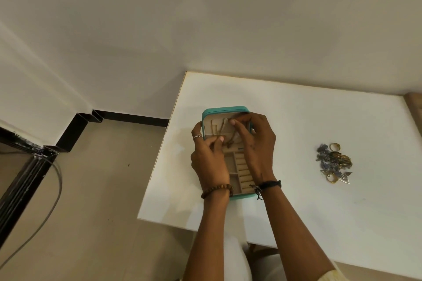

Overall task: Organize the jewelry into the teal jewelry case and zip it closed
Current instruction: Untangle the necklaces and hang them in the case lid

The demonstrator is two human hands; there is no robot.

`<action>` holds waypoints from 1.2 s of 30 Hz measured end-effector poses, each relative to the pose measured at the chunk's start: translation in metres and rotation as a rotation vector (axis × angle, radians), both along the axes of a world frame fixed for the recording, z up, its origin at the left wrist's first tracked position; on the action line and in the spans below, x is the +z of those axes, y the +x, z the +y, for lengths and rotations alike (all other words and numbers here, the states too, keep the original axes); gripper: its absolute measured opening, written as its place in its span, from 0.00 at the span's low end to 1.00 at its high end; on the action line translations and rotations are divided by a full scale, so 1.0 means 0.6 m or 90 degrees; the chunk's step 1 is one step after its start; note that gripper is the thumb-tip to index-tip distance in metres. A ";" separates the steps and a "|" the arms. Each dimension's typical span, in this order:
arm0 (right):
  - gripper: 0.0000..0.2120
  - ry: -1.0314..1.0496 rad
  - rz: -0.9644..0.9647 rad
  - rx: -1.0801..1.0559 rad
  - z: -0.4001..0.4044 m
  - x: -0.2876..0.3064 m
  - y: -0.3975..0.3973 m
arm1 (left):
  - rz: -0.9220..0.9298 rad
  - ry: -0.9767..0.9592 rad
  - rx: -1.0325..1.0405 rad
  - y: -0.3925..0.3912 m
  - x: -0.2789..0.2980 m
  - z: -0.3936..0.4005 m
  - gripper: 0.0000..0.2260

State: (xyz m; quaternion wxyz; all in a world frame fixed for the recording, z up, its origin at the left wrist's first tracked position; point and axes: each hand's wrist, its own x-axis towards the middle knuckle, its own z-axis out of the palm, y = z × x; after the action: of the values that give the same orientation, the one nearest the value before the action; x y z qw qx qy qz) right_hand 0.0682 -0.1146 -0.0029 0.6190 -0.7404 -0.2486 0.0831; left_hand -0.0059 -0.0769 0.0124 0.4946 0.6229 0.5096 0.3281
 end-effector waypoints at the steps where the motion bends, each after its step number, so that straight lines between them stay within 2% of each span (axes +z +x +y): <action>1: 0.01 -0.003 -0.002 0.000 0.000 0.000 0.000 | 0.014 0.014 -0.006 -0.002 0.002 0.002 0.24; 8: 0.03 -0.021 -0.006 0.008 -0.006 0.000 0.002 | 0.036 0.119 0.035 -0.010 0.002 0.024 0.21; 10: 0.03 -0.026 0.001 0.016 -0.009 0.001 0.004 | -0.015 0.074 0.031 -0.007 -0.001 0.033 0.19; 12: 0.03 -0.043 -0.001 0.026 -0.012 0.001 0.007 | -0.067 -0.033 -0.017 -0.004 -0.008 0.040 0.17; 14: 0.03 -0.068 -0.004 0.037 -0.017 0.002 0.009 | -0.067 -0.081 -0.052 -0.004 -0.018 0.044 0.14; 17: 0.07 -0.117 -0.020 0.048 -0.030 0.009 0.011 | -0.087 -0.096 -0.041 -0.007 -0.028 0.049 0.12; 20: 0.11 -0.164 -0.079 -0.010 -0.047 0.023 0.005 | -0.118 -0.119 -0.036 -0.008 -0.028 0.050 0.12; 22: 0.09 -0.191 -0.135 -0.060 -0.059 0.032 -0.006 | -0.131 -0.131 -0.039 -0.009 -0.030 0.051 0.12; 24: 0.06 -0.273 -0.169 -0.075 -0.068 0.035 -0.021 | -0.140 -0.141 -0.040 -0.010 -0.032 0.050 0.11; 27: 0.08 -0.412 -0.151 -0.064 -0.065 0.027 -0.040 | -0.153 -0.153 -0.027 -0.010 -0.031 0.050 0.08; 32: 0.18 -0.553 -0.175 -0.067 -0.038 0.012 -0.051 | -0.170 -0.165 -0.022 -0.013 -0.030 0.048 0.07; 36: 0.19 -0.549 -0.175 -0.098 -0.019 0.002 -0.069 | -0.164 -0.158 -0.019 -0.011 -0.029 0.050 0.09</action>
State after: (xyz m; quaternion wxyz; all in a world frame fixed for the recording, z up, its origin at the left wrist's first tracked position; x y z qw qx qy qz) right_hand 0.0269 -0.1259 -0.0015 0.2198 -0.9509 -0.2152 0.0334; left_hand -0.0127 -0.0466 -0.0051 0.6340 0.5174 0.4691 0.3321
